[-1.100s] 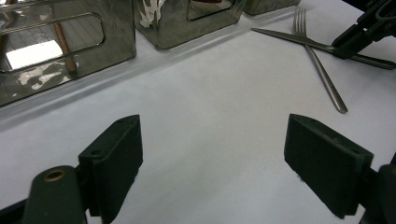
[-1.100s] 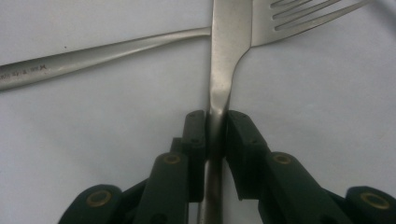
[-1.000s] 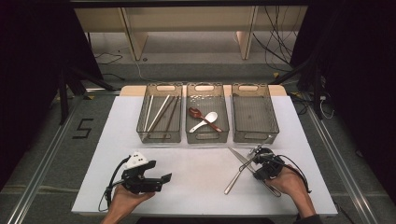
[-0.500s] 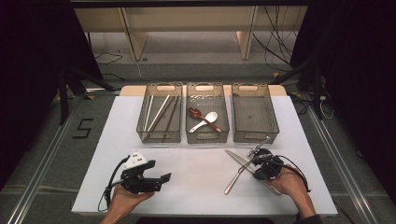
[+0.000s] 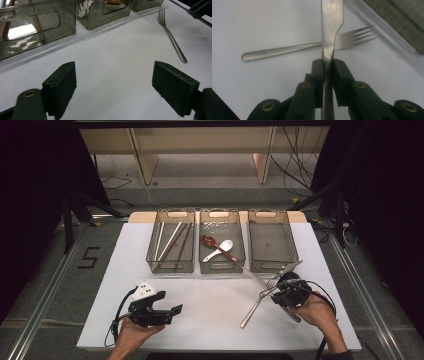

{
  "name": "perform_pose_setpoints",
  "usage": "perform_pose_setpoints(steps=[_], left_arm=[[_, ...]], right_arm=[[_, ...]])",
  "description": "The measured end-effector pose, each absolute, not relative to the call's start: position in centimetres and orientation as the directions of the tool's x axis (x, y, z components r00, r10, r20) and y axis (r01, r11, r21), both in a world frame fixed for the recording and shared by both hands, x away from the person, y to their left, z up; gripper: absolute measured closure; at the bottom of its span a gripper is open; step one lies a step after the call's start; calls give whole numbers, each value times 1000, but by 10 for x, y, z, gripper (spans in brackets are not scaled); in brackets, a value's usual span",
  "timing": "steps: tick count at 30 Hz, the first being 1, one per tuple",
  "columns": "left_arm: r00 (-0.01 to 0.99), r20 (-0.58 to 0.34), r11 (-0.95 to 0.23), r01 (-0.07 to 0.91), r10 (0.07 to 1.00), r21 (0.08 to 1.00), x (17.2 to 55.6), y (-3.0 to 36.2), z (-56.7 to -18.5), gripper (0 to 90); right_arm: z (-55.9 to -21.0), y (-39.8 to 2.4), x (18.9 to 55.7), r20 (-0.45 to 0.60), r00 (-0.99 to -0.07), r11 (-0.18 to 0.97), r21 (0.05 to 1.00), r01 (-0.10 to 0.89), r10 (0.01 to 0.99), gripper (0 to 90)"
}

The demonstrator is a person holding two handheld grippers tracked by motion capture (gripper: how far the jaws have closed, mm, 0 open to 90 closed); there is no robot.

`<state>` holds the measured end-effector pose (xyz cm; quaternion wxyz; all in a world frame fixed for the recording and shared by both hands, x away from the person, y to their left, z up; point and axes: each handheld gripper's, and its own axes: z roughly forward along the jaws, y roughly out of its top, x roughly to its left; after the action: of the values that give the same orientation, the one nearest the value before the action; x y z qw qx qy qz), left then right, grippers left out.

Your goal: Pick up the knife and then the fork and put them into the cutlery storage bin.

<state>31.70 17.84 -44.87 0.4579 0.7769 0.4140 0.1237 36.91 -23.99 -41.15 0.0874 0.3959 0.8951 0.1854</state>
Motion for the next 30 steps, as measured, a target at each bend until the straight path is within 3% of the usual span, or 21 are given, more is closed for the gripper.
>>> perform_pose_setpoints(steps=[30], left_arm=[[615,-198,-193,509,763,839,317,184,-447,188]], right_arm=[[-359,-244,439,-35,-560,476,571,668,828,804]])
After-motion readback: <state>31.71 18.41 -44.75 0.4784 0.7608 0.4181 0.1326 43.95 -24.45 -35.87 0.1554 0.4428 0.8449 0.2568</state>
